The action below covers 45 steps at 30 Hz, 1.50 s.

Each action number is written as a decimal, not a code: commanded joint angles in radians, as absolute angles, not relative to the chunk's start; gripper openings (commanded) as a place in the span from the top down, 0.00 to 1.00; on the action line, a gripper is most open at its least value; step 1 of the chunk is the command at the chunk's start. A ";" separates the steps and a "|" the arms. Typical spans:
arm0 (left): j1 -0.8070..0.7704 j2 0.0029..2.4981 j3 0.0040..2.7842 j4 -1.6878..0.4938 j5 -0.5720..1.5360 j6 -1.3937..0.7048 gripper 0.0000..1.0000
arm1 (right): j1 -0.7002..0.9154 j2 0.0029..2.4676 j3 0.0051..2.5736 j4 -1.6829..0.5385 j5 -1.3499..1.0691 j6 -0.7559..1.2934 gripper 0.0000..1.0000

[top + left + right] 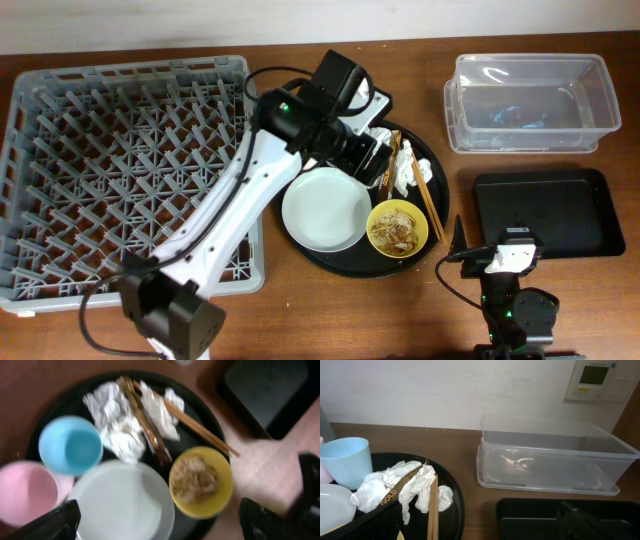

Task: Sort waste into correct bins and load items into the dishwasher rack
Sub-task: 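Reach the left gripper over the black tray toward the light-blue cup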

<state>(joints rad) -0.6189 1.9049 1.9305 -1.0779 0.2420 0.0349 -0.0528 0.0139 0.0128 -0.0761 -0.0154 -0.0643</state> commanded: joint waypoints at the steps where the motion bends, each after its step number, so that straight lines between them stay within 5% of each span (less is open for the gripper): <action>1: -0.628 1.963 1.961 -1.006 0.202 0.059 0.25 | -0.060 0.006 0.006 -0.080 -0.006 -0.071 0.01; 2: -0.628 1.991 1.961 -0.984 0.179 0.058 0.46 | -0.059 0.006 0.006 -0.080 -0.006 -0.071 0.01; 3: -0.628 2.012 1.961 -0.972 0.177 0.058 0.52 | -0.059 0.006 0.006 -0.080 -0.006 -0.071 0.01; 12: -0.628 2.210 1.961 -0.869 0.097 0.057 0.58 | -0.059 0.006 0.006 -0.080 -0.006 -0.071 0.01; 45: -0.627 2.159 2.030 -0.898 0.077 0.062 0.51 | -0.059 0.006 0.006 -0.080 -0.006 -0.071 0.01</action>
<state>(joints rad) -0.6228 2.1193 2.0190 -0.8940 0.1154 0.0452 -0.0528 0.0139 0.0128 -0.0765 -0.0154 -0.0643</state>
